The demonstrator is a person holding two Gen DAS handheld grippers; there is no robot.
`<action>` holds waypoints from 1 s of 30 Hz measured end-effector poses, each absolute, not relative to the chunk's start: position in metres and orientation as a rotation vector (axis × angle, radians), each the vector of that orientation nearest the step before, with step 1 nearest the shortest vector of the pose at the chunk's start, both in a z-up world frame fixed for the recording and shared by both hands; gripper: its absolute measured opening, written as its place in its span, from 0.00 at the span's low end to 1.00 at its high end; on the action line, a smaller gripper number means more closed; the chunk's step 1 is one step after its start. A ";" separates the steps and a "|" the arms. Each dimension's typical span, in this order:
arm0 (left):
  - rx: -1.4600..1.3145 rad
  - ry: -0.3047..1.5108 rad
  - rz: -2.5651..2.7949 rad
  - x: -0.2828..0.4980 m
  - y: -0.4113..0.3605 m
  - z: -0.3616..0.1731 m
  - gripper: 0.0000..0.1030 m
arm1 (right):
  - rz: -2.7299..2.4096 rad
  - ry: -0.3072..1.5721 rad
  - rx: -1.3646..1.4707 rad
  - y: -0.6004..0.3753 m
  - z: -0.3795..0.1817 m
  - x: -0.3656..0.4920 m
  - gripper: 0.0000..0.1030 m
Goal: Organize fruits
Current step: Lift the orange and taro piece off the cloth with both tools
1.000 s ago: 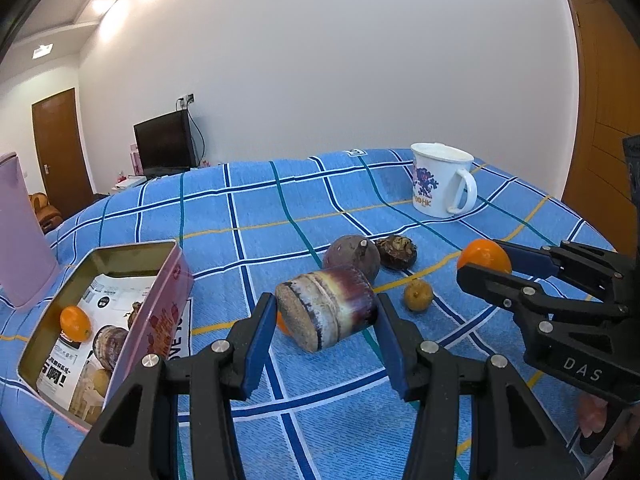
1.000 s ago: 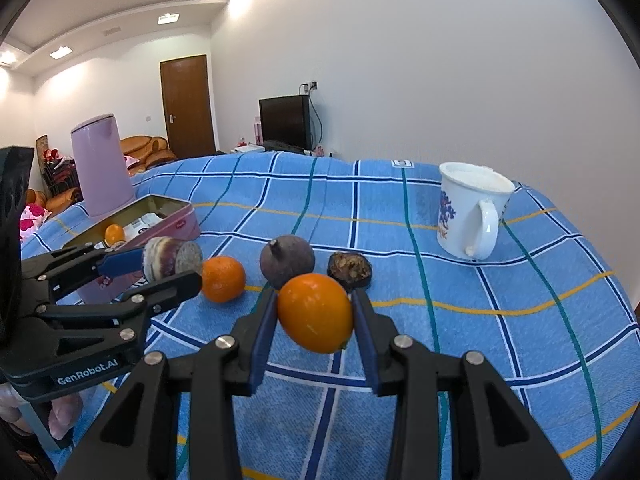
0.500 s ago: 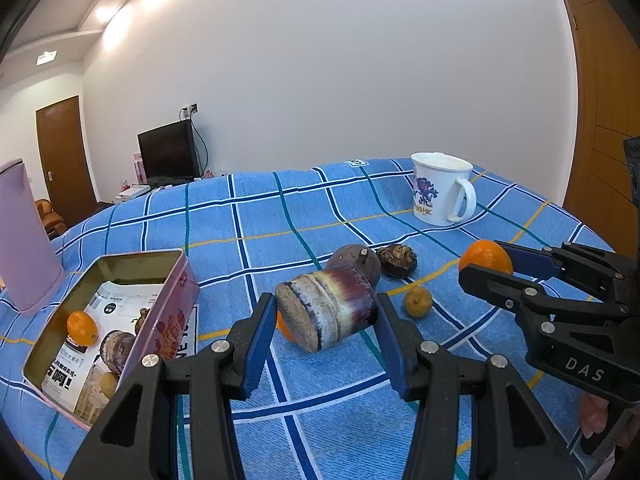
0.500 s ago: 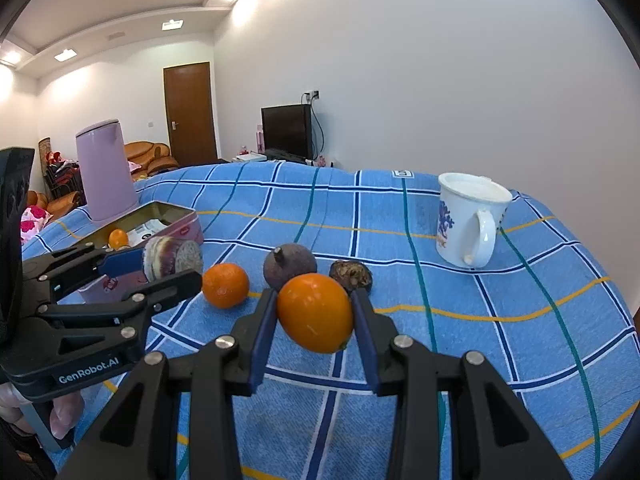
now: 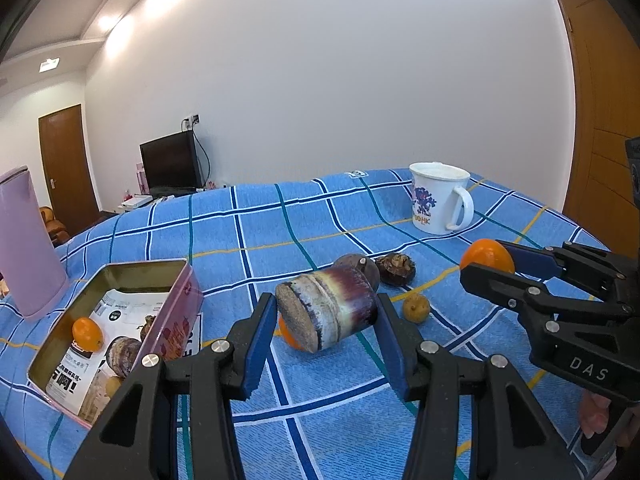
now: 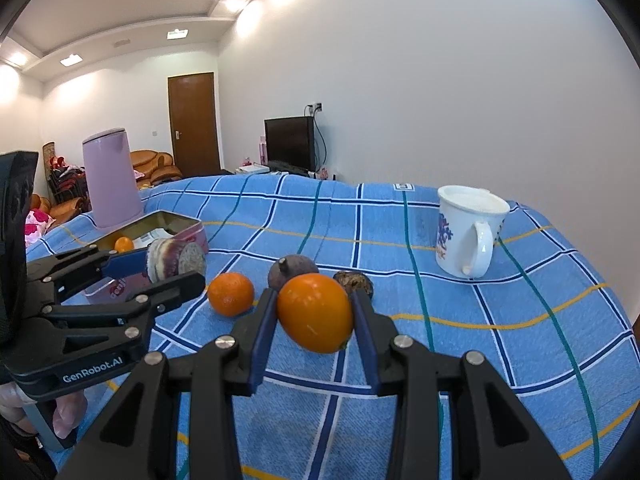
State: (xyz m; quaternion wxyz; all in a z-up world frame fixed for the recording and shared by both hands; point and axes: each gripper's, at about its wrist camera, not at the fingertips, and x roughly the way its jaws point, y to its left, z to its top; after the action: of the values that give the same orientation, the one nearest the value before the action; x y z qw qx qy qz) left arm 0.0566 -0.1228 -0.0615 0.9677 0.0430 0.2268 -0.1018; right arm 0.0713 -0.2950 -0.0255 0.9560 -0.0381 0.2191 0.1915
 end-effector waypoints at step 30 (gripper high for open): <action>0.099 0.350 -0.165 0.038 -0.122 -0.053 0.50 | 0.370 0.343 -0.077 -0.299 -0.020 0.052 0.39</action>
State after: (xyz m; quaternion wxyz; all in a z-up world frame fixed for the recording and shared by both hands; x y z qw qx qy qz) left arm 0.0379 -0.1216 -0.0531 0.9801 0.0492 0.1739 -0.0817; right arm 0.0524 -0.2991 -0.0197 0.9676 -0.0381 0.1695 0.1831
